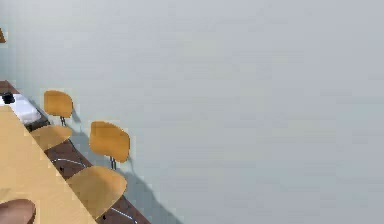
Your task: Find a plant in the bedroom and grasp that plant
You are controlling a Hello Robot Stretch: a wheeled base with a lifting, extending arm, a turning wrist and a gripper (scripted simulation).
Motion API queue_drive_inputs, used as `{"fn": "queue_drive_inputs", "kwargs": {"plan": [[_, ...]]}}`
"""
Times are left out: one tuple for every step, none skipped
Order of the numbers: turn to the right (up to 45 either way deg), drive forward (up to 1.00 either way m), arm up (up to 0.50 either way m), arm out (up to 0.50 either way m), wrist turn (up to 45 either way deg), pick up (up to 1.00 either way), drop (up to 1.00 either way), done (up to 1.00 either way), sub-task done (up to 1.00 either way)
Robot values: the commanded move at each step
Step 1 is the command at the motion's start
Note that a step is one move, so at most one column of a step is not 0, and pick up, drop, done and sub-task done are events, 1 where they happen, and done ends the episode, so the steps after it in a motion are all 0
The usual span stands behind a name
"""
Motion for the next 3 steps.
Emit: {"fn": "queue_drive_inputs", "kwargs": {"plan": [[-18.0, 0.00, 0.00, 0.00, 0.0, 0.00, 0.00, 0.00, 0.00], [0.0, 0.55, 0.00, 0.00, 0.0, 0.00, 0.00, 0.00, 0.00], [-45.0, 0.00, 0.00, 0.00, 0.0, 0.00, 0.00, 0.00, 0.00]]}}
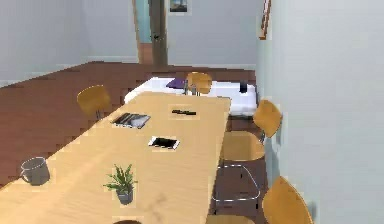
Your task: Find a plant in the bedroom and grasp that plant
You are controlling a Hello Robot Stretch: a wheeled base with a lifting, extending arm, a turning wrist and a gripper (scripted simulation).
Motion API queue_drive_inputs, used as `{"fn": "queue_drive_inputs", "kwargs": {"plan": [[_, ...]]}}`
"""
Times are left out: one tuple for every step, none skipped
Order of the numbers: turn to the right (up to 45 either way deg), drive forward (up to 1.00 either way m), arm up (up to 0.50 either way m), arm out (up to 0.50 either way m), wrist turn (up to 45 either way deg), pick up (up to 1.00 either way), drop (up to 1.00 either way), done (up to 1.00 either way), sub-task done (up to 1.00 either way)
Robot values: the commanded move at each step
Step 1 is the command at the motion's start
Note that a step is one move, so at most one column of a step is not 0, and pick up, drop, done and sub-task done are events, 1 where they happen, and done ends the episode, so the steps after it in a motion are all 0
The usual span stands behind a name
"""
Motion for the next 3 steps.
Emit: {"fn": "queue_drive_inputs", "kwargs": {"plan": [[-45.0, 0.00, 0.00, 0.00, 0.0, 0.00, 0.00, 0.00, 0.00], [-45.0, 0.00, 0.00, 0.00, 0.0, 0.00, 0.00, 0.00, 0.00], [-21.0, 0.00, 0.00, 0.00, 0.0, 0.00, 0.00, 0.00, 0.00]]}}
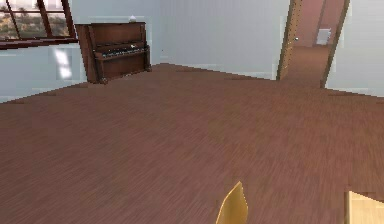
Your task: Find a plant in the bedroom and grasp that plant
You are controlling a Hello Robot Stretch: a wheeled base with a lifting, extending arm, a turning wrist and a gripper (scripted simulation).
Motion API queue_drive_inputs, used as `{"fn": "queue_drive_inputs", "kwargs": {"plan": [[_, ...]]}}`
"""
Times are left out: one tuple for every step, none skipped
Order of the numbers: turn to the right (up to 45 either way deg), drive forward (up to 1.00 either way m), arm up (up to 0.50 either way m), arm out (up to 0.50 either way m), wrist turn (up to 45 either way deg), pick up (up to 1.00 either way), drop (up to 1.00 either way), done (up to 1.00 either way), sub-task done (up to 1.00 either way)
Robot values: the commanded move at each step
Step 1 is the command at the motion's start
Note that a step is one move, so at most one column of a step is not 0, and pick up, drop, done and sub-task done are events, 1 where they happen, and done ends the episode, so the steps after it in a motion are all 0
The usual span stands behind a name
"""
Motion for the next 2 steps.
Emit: {"fn": "queue_drive_inputs", "kwargs": {"plan": [[0.0, 0.00, 0.50, 0.00, 0.0, 0.00, 0.00, 0.00, 0.00], [0.0, 0.00, 0.32, 0.00, 0.0, 0.00, 0.00, 0.00, 0.00]]}}
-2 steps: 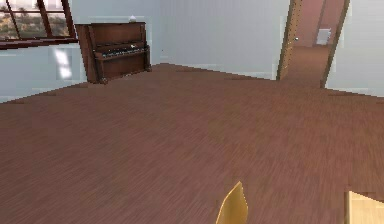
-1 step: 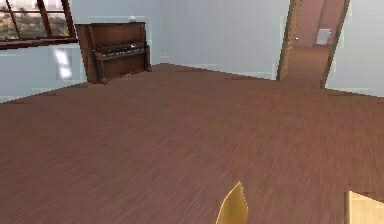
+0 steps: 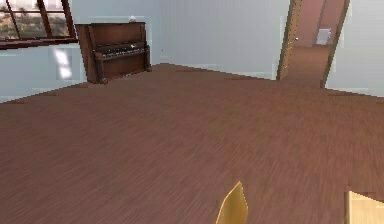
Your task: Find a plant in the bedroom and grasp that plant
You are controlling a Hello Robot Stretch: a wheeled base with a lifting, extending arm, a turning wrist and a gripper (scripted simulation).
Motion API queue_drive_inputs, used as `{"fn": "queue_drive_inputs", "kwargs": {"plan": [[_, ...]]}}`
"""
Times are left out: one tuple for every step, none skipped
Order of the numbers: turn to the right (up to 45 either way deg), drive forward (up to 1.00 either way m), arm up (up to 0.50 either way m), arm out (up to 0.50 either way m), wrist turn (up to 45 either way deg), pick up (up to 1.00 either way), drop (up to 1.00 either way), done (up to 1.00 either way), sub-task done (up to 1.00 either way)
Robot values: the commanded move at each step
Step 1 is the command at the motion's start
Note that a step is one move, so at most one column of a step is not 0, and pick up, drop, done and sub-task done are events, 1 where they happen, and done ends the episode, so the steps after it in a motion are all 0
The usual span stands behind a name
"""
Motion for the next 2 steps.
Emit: {"fn": "queue_drive_inputs", "kwargs": {"plan": [[0.0, 0.00, 0.00, 0.36, 0.0, 0.00, 0.00, 0.00, 0.00], [0.0, 0.00, 0.00, 0.00, 45.0, 0.00, 0.00, 0.00, 0.00]]}}
